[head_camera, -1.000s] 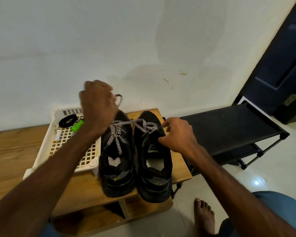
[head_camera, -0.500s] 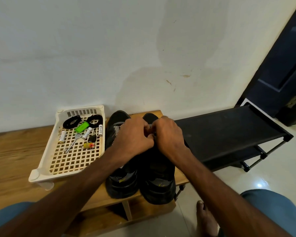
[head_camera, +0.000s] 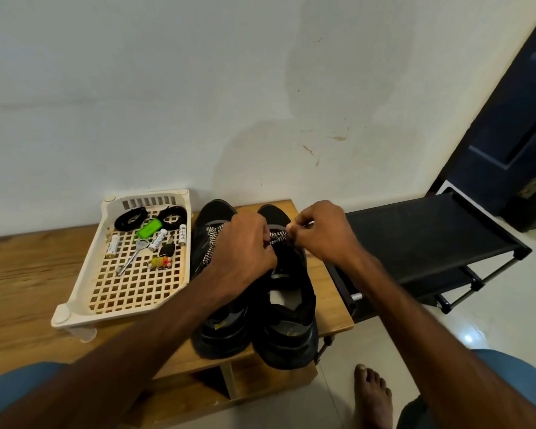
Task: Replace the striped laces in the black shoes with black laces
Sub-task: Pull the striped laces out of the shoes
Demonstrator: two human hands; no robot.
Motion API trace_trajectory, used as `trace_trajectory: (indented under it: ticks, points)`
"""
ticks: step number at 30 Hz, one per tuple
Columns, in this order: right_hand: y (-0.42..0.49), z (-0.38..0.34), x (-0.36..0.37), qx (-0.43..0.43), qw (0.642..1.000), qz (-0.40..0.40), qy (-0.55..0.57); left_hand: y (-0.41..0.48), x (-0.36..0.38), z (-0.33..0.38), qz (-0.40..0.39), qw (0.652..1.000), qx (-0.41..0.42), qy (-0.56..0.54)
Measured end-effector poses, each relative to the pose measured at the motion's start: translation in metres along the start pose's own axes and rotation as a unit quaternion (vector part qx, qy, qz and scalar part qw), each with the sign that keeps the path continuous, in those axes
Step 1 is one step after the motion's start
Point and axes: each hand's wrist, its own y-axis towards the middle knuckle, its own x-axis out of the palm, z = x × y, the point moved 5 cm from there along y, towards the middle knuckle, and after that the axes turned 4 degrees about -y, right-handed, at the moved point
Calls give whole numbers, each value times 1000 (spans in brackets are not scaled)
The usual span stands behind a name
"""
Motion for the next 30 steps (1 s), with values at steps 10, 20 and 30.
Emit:
trace_trajectory:
  ticks: [10, 20, 30]
  points:
    - [-12, -22, 24, -89, 988, -41, -118, 2, -5, -7, 15, 998, -20, -57]
    - [0, -5, 7, -1, 999, -3, 55, 4, -9, -18, 15, 991, -78, -103]
    - [-8, -21, 16, -81, 996, -39, 20, 5, -6, -23, 3, 988, -89, -127]
